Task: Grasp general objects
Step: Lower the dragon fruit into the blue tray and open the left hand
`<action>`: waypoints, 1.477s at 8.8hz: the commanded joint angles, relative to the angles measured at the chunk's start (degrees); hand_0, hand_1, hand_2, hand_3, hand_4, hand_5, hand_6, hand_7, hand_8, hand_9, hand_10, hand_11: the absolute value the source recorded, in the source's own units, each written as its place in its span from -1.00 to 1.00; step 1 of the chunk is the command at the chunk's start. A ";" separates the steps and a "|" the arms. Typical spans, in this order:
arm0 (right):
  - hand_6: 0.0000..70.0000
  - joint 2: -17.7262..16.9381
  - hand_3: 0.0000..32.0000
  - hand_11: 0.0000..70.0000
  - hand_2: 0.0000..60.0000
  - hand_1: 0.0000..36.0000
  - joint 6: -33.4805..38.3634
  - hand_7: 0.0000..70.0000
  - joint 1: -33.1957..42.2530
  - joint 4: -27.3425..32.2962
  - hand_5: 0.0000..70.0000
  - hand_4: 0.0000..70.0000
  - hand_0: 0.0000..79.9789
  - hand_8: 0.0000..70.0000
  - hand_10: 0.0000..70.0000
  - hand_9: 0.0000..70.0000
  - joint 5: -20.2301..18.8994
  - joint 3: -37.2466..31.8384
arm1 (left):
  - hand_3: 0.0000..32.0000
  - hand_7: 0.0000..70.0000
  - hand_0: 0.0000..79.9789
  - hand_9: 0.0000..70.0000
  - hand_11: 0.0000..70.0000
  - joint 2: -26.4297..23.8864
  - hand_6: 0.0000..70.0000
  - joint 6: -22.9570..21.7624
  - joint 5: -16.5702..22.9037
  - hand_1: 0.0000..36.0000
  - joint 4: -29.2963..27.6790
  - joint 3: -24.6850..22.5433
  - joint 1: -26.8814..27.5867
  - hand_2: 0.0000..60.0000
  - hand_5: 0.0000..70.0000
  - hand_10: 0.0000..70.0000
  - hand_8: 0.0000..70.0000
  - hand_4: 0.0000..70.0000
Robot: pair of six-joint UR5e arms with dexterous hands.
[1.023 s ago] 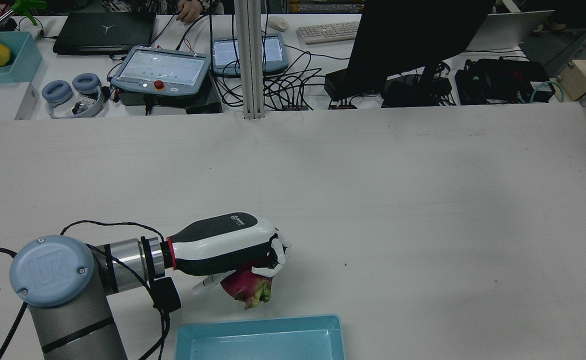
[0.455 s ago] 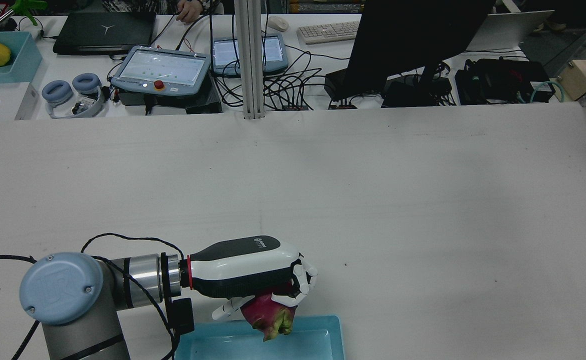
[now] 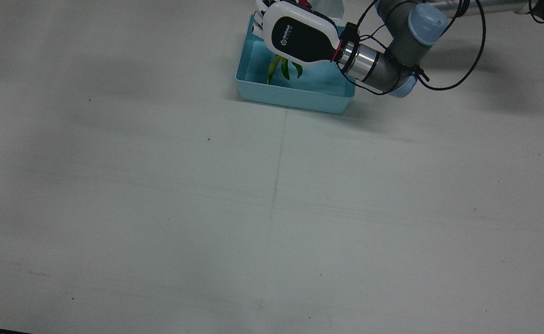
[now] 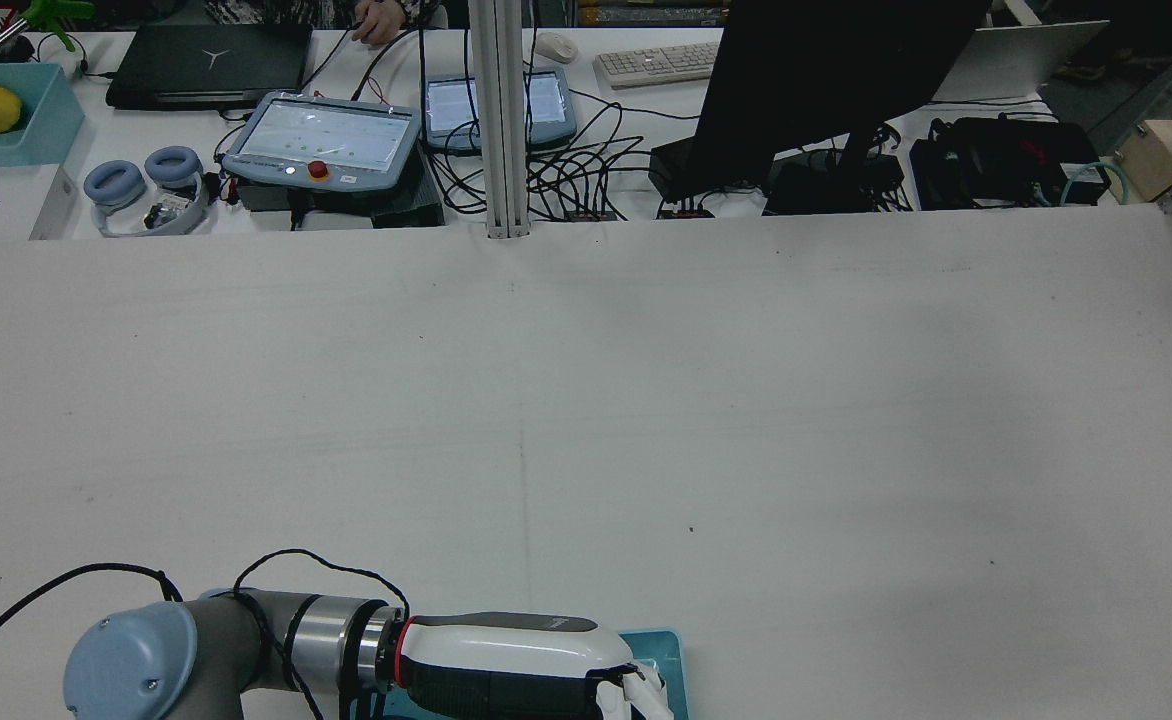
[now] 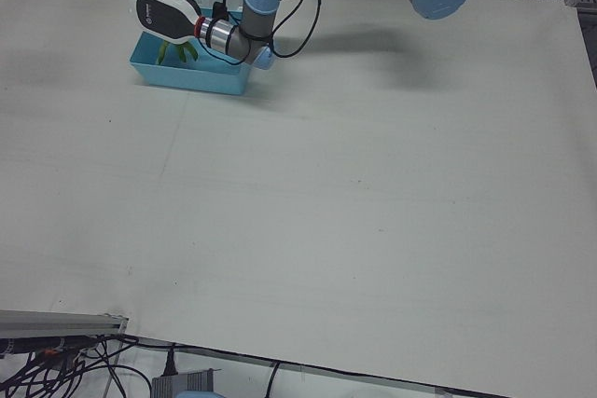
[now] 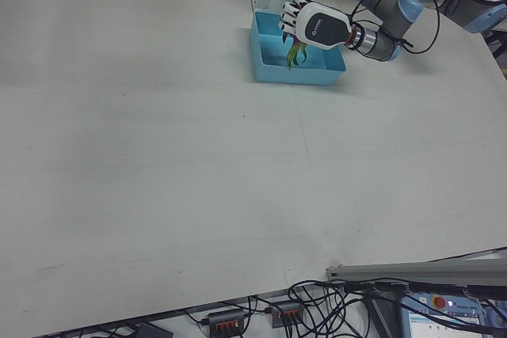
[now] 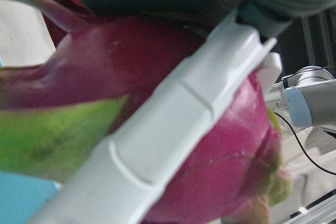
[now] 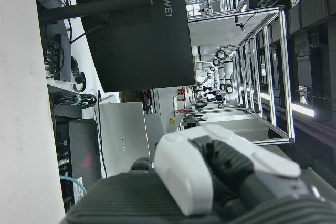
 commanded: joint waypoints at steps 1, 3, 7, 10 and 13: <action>-1.00 0.00 -1.00 -1.00 -1.00 -1.00 0.00 -1.00 0.00 0.00 -1.00 -1.00 -1.00 -1.00 -1.00 -1.00 0.00 -0.02 | -1.00 0.65 1.00 -0.71 0.76 2.40 -0.21 -0.87 -0.03 1.00 -0.89 -0.31 -1.09 1.00 1.00 0.15 -0.87 -0.95; -1.00 0.00 -1.00 -1.00 -1.00 -1.00 0.00 -1.00 0.00 0.00 -1.00 -1.00 -1.00 -1.00 -1.00 -1.00 0.00 -0.02 | -1.00 0.19 1.00 -0.80 0.23 2.58 -0.62 -0.96 -0.03 1.00 -0.71 -0.58 -1.18 1.00 1.00 -0.27 -0.95 -1.00; -1.00 0.00 -1.00 -1.00 -1.00 -1.00 0.00 -1.00 0.00 0.00 -1.00 -1.00 -1.00 -1.00 -1.00 -1.00 0.00 0.07 | -1.00 0.42 1.00 -0.76 -0.62 3.28 -0.85 -0.88 0.06 1.00 -0.62 -1.19 -2.15 1.00 1.00 -0.87 -1.00 -1.00; -1.00 0.00 -1.00 -1.00 -1.00 -1.00 0.00 -1.00 0.00 0.00 -1.00 -1.00 -1.00 -1.00 -1.00 -1.00 0.00 0.07 | -1.00 0.55 1.00 -0.73 -0.83 5.38 -0.89 -0.53 -0.38 1.00 -1.58 -1.72 -4.33 1.00 1.00 -0.99 -1.00 -1.00; -1.00 0.00 -1.00 -1.00 -1.00 -1.00 0.00 -1.00 0.00 0.00 -1.00 -1.00 -1.00 -1.00 -1.00 -1.00 0.00 0.07 | -1.00 1.00 1.00 -0.57 -0.49 12.33 -0.39 -0.61 -6.45 1.00 -0.11 -1.38 -13.11 1.00 1.00 -0.77 -0.91 -0.90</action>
